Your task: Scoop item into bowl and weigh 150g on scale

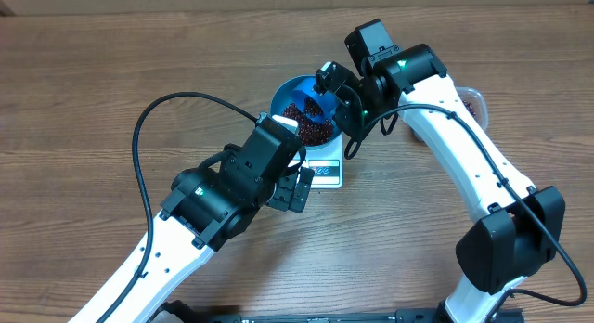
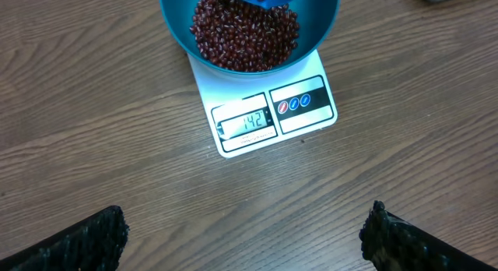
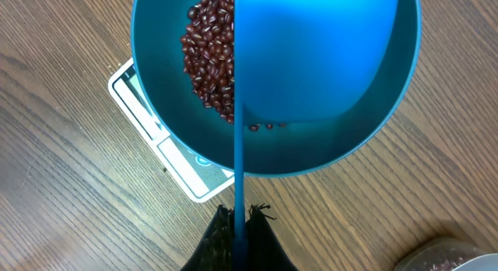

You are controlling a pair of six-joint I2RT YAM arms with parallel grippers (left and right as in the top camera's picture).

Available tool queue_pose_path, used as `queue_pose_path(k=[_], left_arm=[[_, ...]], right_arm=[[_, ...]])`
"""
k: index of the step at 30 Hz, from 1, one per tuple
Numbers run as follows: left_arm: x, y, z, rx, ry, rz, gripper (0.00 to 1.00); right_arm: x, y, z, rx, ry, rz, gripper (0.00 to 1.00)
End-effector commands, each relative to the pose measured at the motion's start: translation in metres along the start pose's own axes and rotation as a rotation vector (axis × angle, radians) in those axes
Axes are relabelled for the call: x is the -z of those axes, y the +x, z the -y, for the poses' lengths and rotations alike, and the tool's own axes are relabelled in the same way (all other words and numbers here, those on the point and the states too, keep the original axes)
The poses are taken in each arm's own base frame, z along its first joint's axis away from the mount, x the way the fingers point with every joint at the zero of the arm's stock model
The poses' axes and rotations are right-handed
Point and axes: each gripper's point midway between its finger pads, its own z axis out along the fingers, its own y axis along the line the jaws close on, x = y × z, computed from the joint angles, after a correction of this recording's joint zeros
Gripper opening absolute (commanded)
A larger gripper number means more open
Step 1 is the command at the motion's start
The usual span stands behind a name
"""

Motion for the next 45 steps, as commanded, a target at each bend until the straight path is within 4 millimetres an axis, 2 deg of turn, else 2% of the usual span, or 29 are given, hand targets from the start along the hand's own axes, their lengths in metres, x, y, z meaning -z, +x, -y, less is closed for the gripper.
queue_pose_path(k=[1, 45], left_arm=[[0.0049, -0.0033, -0.0012, 0.011, 0.006, 0.019, 0.99], [0.0049, -0.0033, -0.0012, 0.011, 0.006, 0.019, 0.99]], right_arm=[[0.0239, -0.0145, 0.0022, -0.019, 0.042, 0.077, 0.04], [0.0241, -0.0156, 0.0032, -0.04, 0.045, 0.082, 0.04]])
